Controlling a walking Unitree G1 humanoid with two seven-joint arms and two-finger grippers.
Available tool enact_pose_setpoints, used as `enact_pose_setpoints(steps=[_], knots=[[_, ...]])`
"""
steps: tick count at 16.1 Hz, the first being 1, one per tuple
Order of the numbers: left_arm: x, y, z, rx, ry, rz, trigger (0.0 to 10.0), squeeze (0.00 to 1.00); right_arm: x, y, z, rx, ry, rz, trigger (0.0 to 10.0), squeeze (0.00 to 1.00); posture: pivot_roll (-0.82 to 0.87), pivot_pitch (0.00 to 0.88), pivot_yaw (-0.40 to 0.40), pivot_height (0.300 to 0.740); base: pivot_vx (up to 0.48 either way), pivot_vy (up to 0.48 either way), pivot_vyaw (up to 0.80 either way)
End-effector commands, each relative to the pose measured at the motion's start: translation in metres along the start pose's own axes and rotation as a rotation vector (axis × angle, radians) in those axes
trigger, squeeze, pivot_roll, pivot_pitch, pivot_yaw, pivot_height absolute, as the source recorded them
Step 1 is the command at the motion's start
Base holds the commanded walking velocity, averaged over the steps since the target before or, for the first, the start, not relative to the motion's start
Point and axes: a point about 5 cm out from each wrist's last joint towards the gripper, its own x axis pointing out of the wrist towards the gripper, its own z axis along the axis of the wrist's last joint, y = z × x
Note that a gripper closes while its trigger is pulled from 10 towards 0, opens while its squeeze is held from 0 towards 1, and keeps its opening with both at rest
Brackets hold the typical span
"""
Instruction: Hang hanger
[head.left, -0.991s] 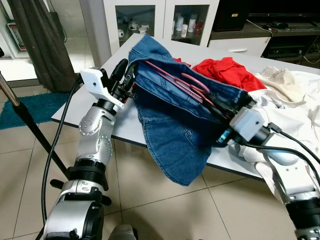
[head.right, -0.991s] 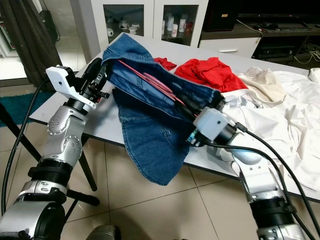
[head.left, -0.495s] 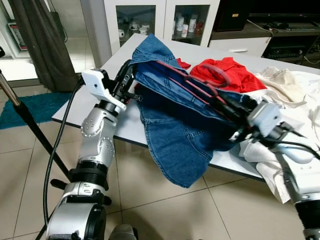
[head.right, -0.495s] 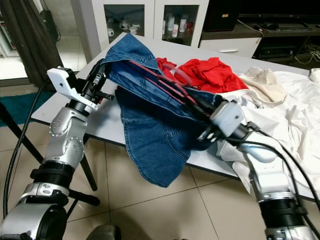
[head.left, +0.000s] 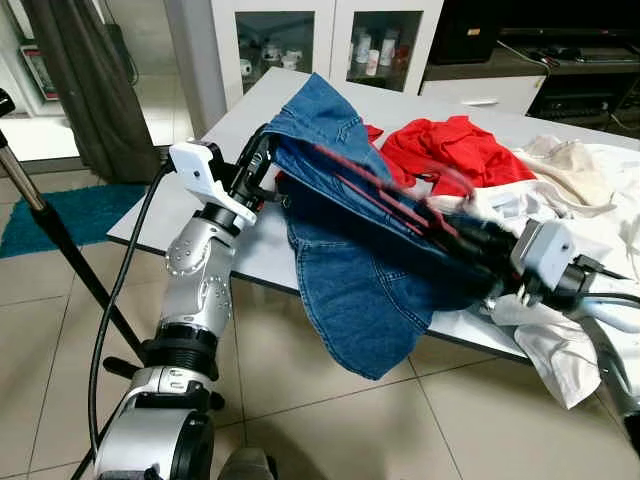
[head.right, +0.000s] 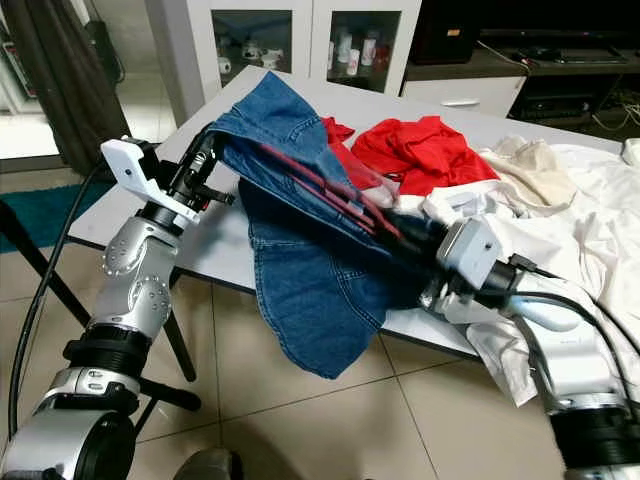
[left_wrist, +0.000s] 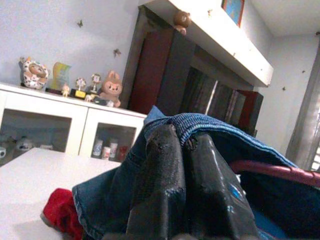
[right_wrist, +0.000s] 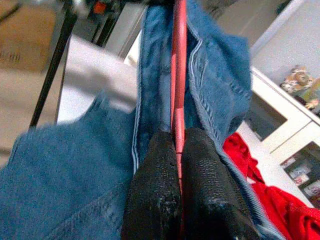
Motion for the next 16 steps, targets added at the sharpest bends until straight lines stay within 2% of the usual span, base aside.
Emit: enact_pose_setpoints(steps=[1,3,4,5,7,8,12,13,14,15,16], knots=[[0.002,0.0,0.005,0.016,-0.012,-0.005,0.0,0.0,-0.004,-0.001,-0.001,-0.03,0.03,0.013,10.0,0.0,0.16,0.0,-0.001,0.74,0.0,0.0,0.0],[0.002,-0.001,0.004,0.014,-0.01,-0.006,0.0,0.0,-0.005,-0.006,0.0,-0.082,0.048,0.01,10.0,0.0,0.16,0.0,0.001,0.74,0.0,0.0,0.0],[0.002,-0.002,0.004,0.012,-0.005,-0.009,0.0,0.0,-0.008,-0.007,0.001,-0.14,0.065,0.027,10.0,0.0,0.16,0.001,0.004,0.74,0.0,0.0,0.0],[0.002,-0.002,0.003,0.012,-0.003,-0.01,0.0,0.0,-0.008,-0.008,0.004,-0.143,0.048,0.02,10.0,0.0,0.16,0.001,0.006,0.74,0.0,0.0,0.0],[0.002,-0.002,0.003,0.014,0.002,-0.011,0.0,0.0,-0.011,-0.006,0.005,-0.281,0.098,0.064,10.0,0.0,0.16,0.002,0.011,0.74,0.0,0.0,0.0],[0.002,-0.002,0.002,0.011,0.011,-0.013,0.0,0.0,-0.011,-0.008,0.009,-0.363,0.086,0.049,10.0,0.0,0.16,0.002,0.012,0.74,0.0,0.0,0.0],[0.0,-0.008,-0.007,0.008,0.055,-0.015,0.0,0.0,-0.012,-0.018,0.018,-0.424,0.026,-0.054,10.0,0.0,0.16,0.002,0.014,0.74,0.0,0.0,0.0],[-0.001,-0.005,-0.01,0.022,0.084,0.001,1.4,0.0,-0.012,-0.018,0.02,-0.423,0.006,-0.074,10.0,0.0,0.16,0.003,0.014,0.74,0.0,0.0,0.0],[-0.001,0.002,-0.013,0.052,0.126,0.042,3.9,0.0,-0.012,-0.018,0.021,-0.423,-0.01,-0.088,10.0,0.0,0.17,0.003,0.015,0.74,0.0,0.0,0.0],[0.0,0.007,-0.013,0.066,0.145,0.069,9.8,0.0,-0.011,-0.018,0.022,-0.422,-0.022,-0.096,10.0,0.0,0.17,0.004,0.015,0.74,0.0,0.0,0.0],[0.004,0.02,-0.009,0.094,0.169,0.131,10.0,0.0,-0.009,-0.017,0.026,-0.401,-0.06,-0.109,10.0,0.0,0.17,0.004,0.016,0.74,0.0,0.0,0.0]])
